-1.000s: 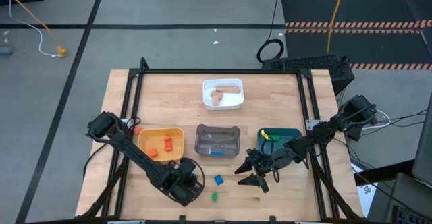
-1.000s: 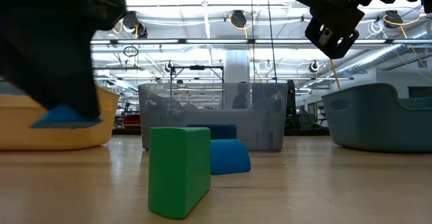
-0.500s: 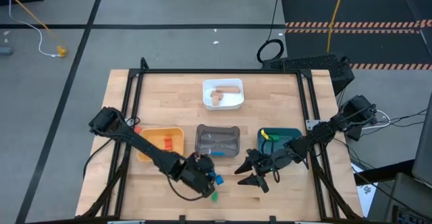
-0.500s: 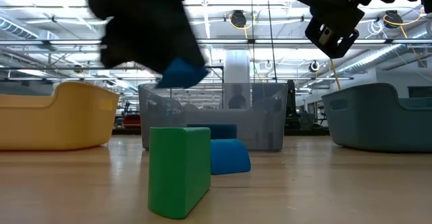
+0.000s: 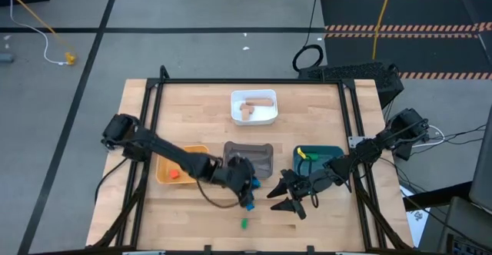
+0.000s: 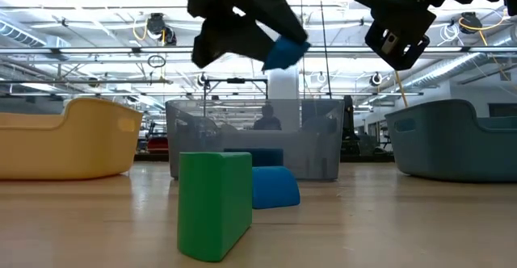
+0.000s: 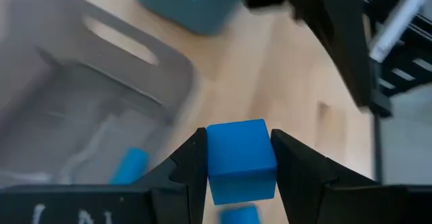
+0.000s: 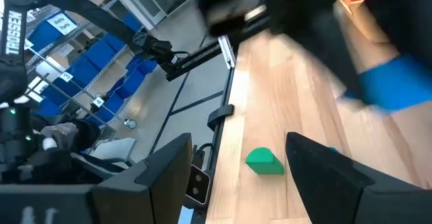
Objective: Sort & place blocks by color
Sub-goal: Put the left blue triangular block into the black bin
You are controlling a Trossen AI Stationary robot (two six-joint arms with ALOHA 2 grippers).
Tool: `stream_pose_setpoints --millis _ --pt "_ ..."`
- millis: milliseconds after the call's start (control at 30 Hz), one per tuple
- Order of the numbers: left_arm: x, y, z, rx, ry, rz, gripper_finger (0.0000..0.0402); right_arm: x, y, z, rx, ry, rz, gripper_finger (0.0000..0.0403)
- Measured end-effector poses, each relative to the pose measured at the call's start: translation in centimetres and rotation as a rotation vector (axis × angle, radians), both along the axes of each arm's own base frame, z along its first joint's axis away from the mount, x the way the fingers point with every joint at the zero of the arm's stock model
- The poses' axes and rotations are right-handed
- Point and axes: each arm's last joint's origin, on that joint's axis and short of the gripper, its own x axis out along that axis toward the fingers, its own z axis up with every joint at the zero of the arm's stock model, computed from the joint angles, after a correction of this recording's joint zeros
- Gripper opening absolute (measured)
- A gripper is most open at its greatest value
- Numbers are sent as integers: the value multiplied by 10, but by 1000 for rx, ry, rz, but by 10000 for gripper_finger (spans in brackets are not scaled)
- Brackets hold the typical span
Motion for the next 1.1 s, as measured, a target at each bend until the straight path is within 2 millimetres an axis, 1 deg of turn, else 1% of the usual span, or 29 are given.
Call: stream_pose_setpoints --millis 100,167,267,333,467,567,700,767,833,900,1000,1100 --pt "-2 18 16 52 -23 3 136 1 -1 1 3 -15 -19 231" --pt "-7 30 28 88 -20 13 136 2 -2 2 16 -15 -40 231" --pt "-12 50 35 148 20 87 136 3 -3 6 81 -36 -50 231" --pt "-17 61 32 191 87 117 136 3 -2 10 128 -55 -53 231" --pt "-19 73 28 208 153 137 136 3 -2 16 190 -98 -51 231" --pt "-17 79 22 213 179 151 136 4 -2 17 180 -116 -48 231" --pt "-15 79 14 221 202 152 137 4 -3 17 118 -146 -47 231" --pt "-20 79 6 226 247 148 141 4 -4 17 94 -151 -46 231" --pt "-18 80 -1 223 252 157 146 4 -3 17 133 -136 -47 231" --pt "-21 81 -8 219 279 171 151 4 -2 18 191 -123 -50 231" --pt "-21 82 -13 195 267 199 155 4 -2 18 174 -128 -48 231" --pt "-24 82 -20 185 301 213 156 4 -3 16 154 -114 -52 231"
